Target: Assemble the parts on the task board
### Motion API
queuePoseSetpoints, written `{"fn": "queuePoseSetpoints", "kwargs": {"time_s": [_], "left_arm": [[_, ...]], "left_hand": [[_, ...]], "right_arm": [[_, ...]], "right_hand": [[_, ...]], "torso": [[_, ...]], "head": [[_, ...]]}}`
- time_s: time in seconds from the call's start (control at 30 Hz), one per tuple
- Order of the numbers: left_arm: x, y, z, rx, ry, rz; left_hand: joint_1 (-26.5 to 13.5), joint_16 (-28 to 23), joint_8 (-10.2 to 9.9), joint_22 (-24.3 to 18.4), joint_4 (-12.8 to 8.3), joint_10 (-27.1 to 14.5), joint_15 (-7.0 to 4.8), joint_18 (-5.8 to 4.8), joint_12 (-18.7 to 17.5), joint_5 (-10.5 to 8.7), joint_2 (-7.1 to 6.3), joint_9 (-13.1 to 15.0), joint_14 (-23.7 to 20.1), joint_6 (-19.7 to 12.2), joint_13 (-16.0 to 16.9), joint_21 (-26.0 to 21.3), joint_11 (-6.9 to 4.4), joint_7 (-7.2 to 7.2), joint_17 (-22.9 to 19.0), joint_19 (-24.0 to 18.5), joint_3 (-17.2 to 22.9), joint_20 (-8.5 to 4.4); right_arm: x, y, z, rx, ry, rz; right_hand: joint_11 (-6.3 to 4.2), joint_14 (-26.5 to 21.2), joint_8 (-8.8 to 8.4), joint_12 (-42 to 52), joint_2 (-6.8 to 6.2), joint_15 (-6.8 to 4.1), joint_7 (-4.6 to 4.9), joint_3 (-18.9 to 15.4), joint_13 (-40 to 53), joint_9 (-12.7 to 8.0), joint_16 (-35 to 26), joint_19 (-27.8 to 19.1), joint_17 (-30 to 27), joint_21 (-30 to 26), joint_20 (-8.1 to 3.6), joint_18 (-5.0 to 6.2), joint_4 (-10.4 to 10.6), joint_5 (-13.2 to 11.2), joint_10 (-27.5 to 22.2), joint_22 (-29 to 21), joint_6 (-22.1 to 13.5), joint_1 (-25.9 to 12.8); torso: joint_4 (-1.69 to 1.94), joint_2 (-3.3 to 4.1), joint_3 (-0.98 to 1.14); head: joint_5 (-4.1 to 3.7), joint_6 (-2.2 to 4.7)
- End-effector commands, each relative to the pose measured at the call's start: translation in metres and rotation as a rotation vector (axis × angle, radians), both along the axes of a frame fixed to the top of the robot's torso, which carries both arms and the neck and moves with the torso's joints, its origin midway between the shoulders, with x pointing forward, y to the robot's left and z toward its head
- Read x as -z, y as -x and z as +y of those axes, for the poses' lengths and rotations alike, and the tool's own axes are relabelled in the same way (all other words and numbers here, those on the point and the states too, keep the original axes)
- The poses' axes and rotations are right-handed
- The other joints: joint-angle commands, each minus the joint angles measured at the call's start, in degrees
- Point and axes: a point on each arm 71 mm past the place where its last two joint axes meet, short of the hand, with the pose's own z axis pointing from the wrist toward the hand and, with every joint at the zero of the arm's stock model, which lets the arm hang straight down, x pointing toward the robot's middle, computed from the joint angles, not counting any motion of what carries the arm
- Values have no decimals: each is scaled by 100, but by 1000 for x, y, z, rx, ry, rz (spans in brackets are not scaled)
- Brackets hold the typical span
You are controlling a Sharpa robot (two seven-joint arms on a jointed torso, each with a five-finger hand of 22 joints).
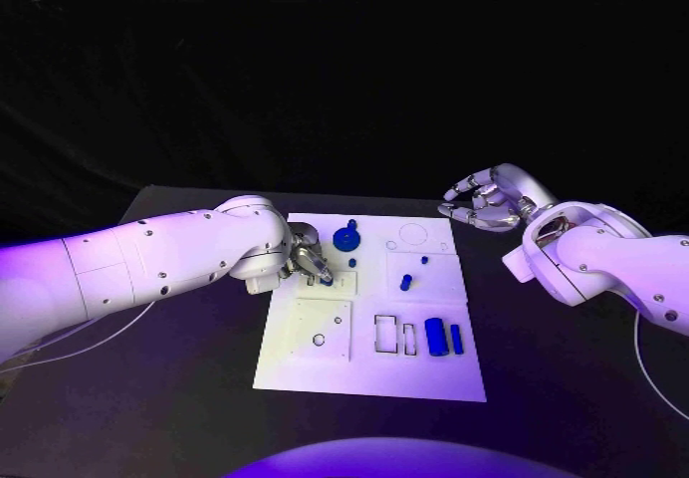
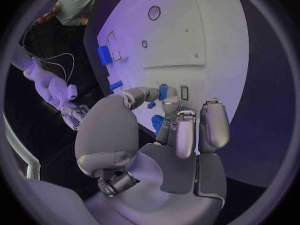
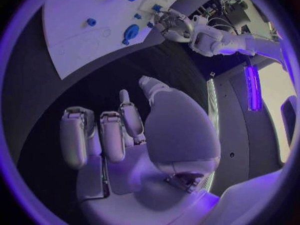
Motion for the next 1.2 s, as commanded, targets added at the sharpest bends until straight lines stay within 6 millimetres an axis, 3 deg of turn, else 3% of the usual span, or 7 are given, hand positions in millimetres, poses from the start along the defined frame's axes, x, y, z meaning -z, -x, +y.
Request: {"fn": "queuePoseSetpoints", "kwargs": {"time_s": [0.03,0.73,1.07,1.2], "left_arm": [[2,3,-4,26,-5,29],[3,1,-11,23,14,48],[5,2,-13,46,1,73],[5,2,-12,51,-6,76]], "left_hand": [[-9,28,15,-16,-440,577,-46,-86,77,-45,132,712,525,448,71,-42,-494,-440,1276,-3,433,-36],[-316,49,-81,-11,-179,650,-67,-94,130,-336,550,713,535,549,188,-72,-517,-479,1318,28,206,-60],[-341,67,-97,-2,-183,657,-69,-96,127,-416,559,716,545,567,192,-74,-525,-490,1360,39,124,-62],[-273,76,-111,3,-276,668,-79,-97,123,-394,558,716,551,584,196,-76,-541,-506,1381,46,120,-70]], "right_arm": [[0,0,1,-8,4,-6],[0,0,1,-9,5,-7],[0,0,1,-11,6,-5],[1,0,1,-10,6,-5]], "right_hand": [[-20,374,21,-5,-8,-35,-4,5,9,5,-39,55,529,-27,-39,58,33,25,-8,942,-36,-23],[-22,373,26,-14,-9,-37,-6,11,0,7,-43,47,523,-42,-41,62,34,33,-12,933,-35,-18],[-22,373,26,-14,-9,-37,-6,11,0,7,-43,47,523,-42,-41,62,34,33,-12,933,-35,-18],[-24,373,31,-14,-11,-39,-7,14,-1,9,-46,42,519,-52,-43,64,38,37,-10,927,-34,-17]], "torso": [[2,-1,-2],[-2,7,1],[2,0,0],[2,-1,-2]], "head": [[1,-4],[-10,-38],[-27,-68],[-30,-73]]}}
